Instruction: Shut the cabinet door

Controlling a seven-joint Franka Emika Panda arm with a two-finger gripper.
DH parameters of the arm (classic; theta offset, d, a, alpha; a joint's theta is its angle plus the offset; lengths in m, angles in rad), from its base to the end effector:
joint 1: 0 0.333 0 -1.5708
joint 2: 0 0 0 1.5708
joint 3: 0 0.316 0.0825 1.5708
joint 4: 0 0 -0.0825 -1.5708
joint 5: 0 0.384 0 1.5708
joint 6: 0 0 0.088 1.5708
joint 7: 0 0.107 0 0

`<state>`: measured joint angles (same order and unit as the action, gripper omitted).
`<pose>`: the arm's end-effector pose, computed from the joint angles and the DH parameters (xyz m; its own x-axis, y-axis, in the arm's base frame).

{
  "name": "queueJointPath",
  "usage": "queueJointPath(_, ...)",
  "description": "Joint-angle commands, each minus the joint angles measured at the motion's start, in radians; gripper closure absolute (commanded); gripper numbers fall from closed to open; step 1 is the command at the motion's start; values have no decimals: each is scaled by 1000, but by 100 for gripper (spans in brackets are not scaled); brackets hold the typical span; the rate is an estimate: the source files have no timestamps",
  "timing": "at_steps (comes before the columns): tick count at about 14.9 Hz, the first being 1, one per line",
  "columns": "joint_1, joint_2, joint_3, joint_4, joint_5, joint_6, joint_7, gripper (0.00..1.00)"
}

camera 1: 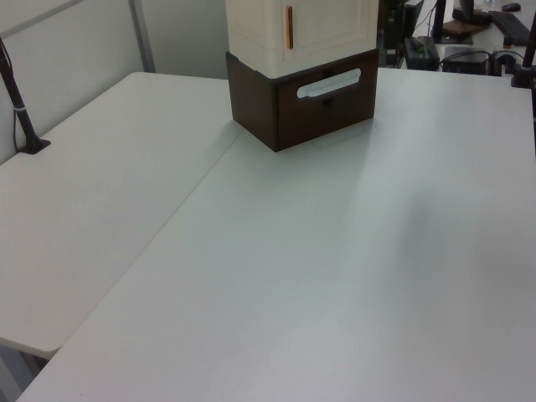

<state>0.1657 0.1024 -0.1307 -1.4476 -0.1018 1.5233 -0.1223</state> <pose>0.5813 0.0133 0.6213 0.9877 0.1514 -0.0393 0.1549 -0.9817 0.1109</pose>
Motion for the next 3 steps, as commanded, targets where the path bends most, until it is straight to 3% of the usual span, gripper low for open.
queueJointPath(1, -8, -17, 5, -23, -19, -11, -3, 0)
queueJointPath(3, -12, -20, 2, -17, -16, -15, -2, 0)
